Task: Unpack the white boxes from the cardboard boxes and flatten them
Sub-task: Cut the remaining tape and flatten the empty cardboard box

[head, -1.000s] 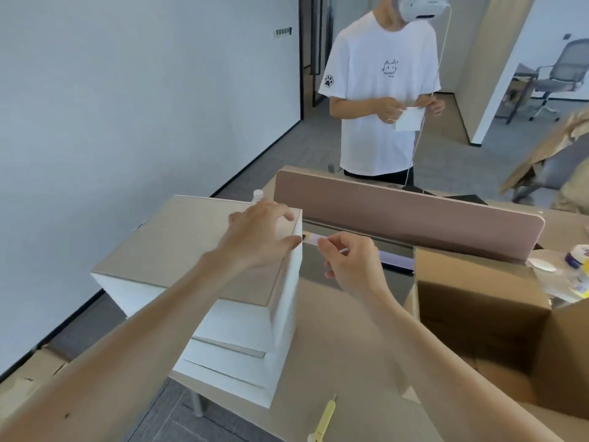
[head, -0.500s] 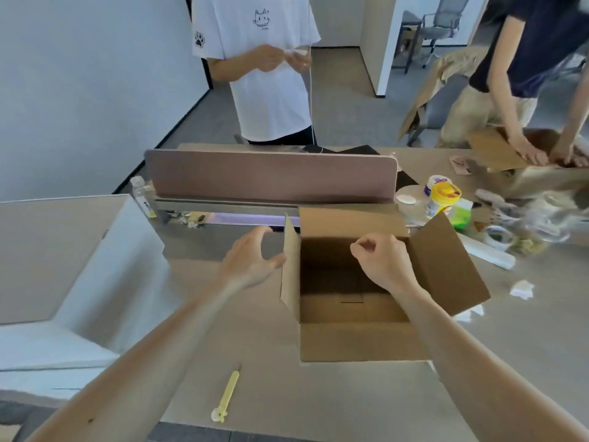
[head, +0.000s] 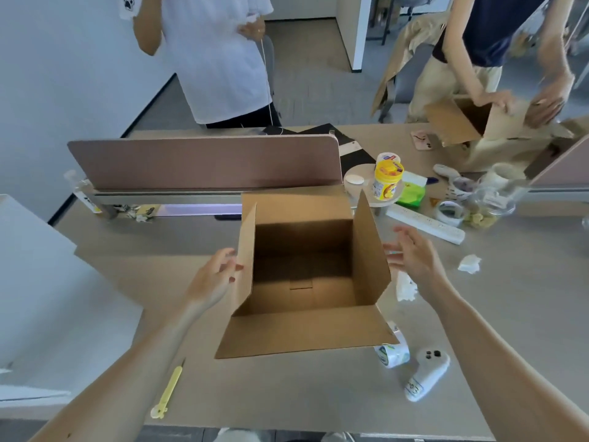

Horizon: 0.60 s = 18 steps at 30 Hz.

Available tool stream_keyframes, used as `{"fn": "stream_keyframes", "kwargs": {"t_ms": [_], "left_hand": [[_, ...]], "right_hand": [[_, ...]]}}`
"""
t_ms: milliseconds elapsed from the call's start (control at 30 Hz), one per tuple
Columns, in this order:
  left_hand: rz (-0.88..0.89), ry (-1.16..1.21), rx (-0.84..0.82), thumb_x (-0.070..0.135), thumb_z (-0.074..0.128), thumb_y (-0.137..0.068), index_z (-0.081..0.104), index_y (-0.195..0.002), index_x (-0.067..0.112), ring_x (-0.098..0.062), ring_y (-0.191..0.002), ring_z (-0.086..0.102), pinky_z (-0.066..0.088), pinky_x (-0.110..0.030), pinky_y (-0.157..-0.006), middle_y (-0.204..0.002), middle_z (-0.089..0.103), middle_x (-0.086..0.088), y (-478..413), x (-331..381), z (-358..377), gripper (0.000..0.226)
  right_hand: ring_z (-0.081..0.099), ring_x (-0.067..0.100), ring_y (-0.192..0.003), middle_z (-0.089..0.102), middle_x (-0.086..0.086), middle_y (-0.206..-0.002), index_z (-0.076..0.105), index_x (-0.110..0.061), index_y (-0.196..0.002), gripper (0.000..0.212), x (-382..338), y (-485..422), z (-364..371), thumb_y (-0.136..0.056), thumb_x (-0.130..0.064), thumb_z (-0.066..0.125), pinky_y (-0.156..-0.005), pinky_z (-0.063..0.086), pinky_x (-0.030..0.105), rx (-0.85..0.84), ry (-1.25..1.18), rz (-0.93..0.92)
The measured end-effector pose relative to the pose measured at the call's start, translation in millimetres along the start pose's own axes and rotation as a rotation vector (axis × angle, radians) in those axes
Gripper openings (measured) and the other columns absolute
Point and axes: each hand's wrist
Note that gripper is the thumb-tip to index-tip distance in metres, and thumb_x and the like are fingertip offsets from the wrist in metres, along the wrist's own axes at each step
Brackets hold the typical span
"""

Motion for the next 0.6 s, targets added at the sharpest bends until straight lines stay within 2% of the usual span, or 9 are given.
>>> {"fn": "stream_keyframes", "kwargs": {"t_ms": [67,167,233,300,400,500,600], "left_hand": [[-0.011,-0.12,-0.018,0.041,0.047,-0.102,0.047,-0.133,0.035,-0.019,-0.119,0.055,0.048,-0.035,-0.099,-0.138,0.053,0.004,-0.1,-4.5,4.5,0.032],[-0.053,-0.2,-0.035,0.042,0.057,-0.098,0.048,-0.138,0.03,-0.023,-0.124,0.053,0.046,-0.038,-0.1,-0.145,0.048,0.001,-2.2,-9.0,10.2,0.043],[-0.088,-0.202,-0.001,0.042,0.064,-0.093,0.044,-0.141,0.024,-0.027,-0.127,0.051,0.045,-0.044,-0.103,-0.148,0.045,-0.004,-3.6,-13.8,14.3,0.055],[-0.172,-0.165,-0.012,0.047,0.068,-0.089,0.036,-0.146,0.021,-0.03,-0.13,0.048,0.043,-0.046,-0.104,-0.15,0.042,-0.006,-6.5,-20.7,17.8,0.07],[-0.327,-0.036,-0.157,0.057,0.067,-0.086,0.025,-0.15,0.026,-0.03,-0.124,0.05,0.051,-0.045,-0.092,-0.146,0.045,-0.006,-10.1,-32.6,22.9,0.083],[-0.398,0.147,-0.257,0.056,0.069,-0.085,0.03,-0.148,0.025,-0.022,-0.111,0.058,0.052,-0.042,-0.085,-0.127,0.056,0.002,-12.1,-43.9,31.9,0.08],[-0.401,0.321,-0.257,0.055,0.072,-0.081,0.034,-0.144,0.024,-0.019,-0.109,0.062,0.051,-0.043,-0.095,-0.126,0.06,0.003,-10.4,-54.3,43.1,0.08]], "right_hand": [[0.067,0.022,-0.076,0.071,0.007,-0.089,0.059,-0.011,-0.118,0.022,18.1,-5.8,3.6,-0.104,-0.018,0.044,-0.075,0.055,0.037,-0.045,0.086,-0.033],[0.067,0.016,-0.083,0.069,-0.003,-0.092,0.063,-0.027,-0.108,0.014,42.8,-8.1,8.5,-0.094,-0.026,0.064,-0.083,0.056,0.04,-0.077,0.354,-0.076],[0.061,0.012,-0.088,0.062,-0.006,-0.098,0.058,-0.032,-0.112,0.03,55.2,-5.2,12.1,-0.086,-0.038,0.072,-0.081,0.051,0.034,-0.099,0.453,-0.049],[0.059,0.013,-0.094,0.06,-0.004,-0.102,0.054,-0.033,-0.119,0.048,68.8,-4.7,16.2,-0.079,-0.05,0.075,-0.084,0.048,0.034,-0.134,0.484,0.017],[0.061,0.015,-0.101,0.061,-0.002,-0.111,0.048,-0.037,-0.127,0.069,89.7,-8.7,21.0,-0.068,-0.062,0.076,-0.092,0.05,0.039,-0.199,0.49,0.103],[0.063,0.019,-0.095,0.06,0.003,-0.109,0.038,-0.039,-0.127,0.069,93.9,-6.1,28.2,-0.072,-0.052,0.078,-0.09,0.053,0.043,-0.21,0.494,0.151],[0.061,0.019,-0.092,0.056,0.003,-0.11,0.032,-0.031,-0.134,0.074,96.5,-5.4,36.1,-0.077,-0.036,0.079,-0.085,0.053,0.041,-0.193,0.482,0.145]]}}
Point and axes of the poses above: each hand's wrist, its own y-axis away from the middle knuckle, its own z-axis out of the palm, x = y × z
